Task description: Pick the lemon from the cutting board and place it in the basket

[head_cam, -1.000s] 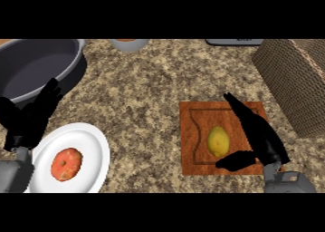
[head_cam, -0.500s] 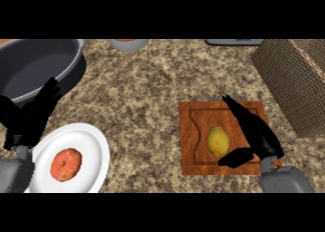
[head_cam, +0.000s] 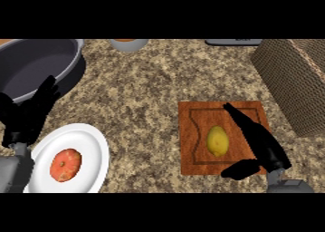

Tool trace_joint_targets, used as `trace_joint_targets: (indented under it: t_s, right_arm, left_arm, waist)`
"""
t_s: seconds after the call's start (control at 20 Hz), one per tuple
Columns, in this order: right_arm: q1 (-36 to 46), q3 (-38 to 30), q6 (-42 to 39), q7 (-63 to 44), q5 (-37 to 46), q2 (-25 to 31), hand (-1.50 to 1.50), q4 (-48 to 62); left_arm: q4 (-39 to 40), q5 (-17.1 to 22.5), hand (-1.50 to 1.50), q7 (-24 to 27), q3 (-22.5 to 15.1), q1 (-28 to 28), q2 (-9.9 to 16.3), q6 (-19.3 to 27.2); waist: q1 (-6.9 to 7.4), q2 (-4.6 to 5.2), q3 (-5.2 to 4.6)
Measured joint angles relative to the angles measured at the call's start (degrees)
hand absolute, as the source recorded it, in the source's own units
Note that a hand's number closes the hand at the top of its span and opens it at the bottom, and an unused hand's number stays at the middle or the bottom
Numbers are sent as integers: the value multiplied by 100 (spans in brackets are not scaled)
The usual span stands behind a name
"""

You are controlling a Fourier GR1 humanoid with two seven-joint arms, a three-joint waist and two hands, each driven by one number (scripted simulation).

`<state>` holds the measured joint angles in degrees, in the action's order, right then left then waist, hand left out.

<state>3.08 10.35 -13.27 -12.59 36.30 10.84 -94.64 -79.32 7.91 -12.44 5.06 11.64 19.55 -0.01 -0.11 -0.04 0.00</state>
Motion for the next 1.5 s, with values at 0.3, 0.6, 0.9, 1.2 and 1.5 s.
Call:
trace_joint_targets:
  t_s: [0.3, 0.6, 0.9, 1.2, 1.5]
  right_arm:
    - [206, 82, 73, 50, 340, -187, -150, 359]
    - [155, 161, 300, 32, 782, -331, -150, 609]
    - [231, 327, 392, 225, 1187, -302, 150, 1005]
    - [511, 364, 548, 440, 1537, -385, 150, 1458]
    - [831, 278, 744, -25, 1767, -653, 150, 1800]
  left_arm:
    - [123, -152, 0, 10, 91, 138, -147, -54]
    - [17, -237, 0, 38, 211, 24, -233, -153]
    - [-171, -305, 0, -120, 211, -15, -348, -157]
    - [-186, -418, 0, -111, 230, -37, -450, -174]
    - [-130, -439, 0, -101, 302, 50, -420, -250]
  waist:
    - [9, 3, 0]
    - [10, 2, 0]
    - [22, 1, 0]
    - [19, -27, -22]
    - [74, -22, -37]
